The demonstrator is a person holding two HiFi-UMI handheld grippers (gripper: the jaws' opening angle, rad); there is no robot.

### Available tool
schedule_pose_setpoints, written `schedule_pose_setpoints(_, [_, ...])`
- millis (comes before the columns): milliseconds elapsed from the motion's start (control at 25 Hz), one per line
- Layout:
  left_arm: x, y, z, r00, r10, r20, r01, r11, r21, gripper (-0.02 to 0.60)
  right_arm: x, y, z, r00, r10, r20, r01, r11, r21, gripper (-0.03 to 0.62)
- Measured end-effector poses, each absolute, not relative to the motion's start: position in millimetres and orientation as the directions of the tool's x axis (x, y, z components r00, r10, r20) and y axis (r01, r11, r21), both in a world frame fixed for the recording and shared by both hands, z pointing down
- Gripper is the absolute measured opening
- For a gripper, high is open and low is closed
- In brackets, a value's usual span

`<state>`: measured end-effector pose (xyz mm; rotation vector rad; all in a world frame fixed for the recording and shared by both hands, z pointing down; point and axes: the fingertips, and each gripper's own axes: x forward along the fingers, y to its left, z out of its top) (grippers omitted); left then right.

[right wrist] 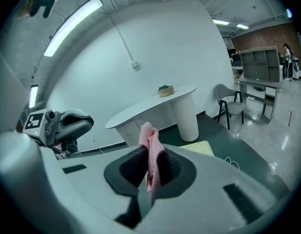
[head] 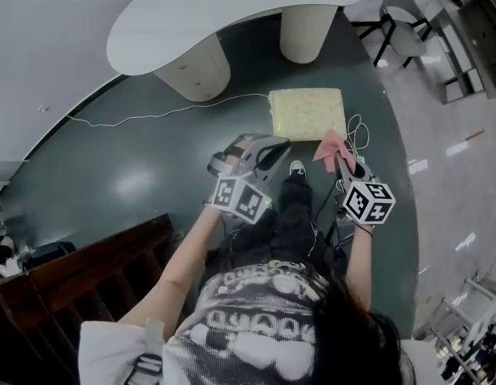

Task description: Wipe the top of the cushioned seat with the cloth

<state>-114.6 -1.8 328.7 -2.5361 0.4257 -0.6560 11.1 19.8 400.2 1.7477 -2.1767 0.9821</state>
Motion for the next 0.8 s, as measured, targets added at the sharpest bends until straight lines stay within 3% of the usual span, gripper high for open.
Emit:
schedule_pose_setpoints(320, [-138.1,42.7,329.0,0.867,-0.371,0.334,-0.154,-0.835,-0.528,0.012,-33.5,69.5,379.2,-0.282,-0.809,0.516,-0.929,0.097,-0.356,0.011])
schedule_pose_setpoints(800, [-131.7,68.5,313.4,0.872,-0.377,0.313,-0.179,-0.84,-0.512,0.012,-38.8,91.8,345.8,-0.297,-0.834,0.464,-0.929,0.14,-0.343,0.009])
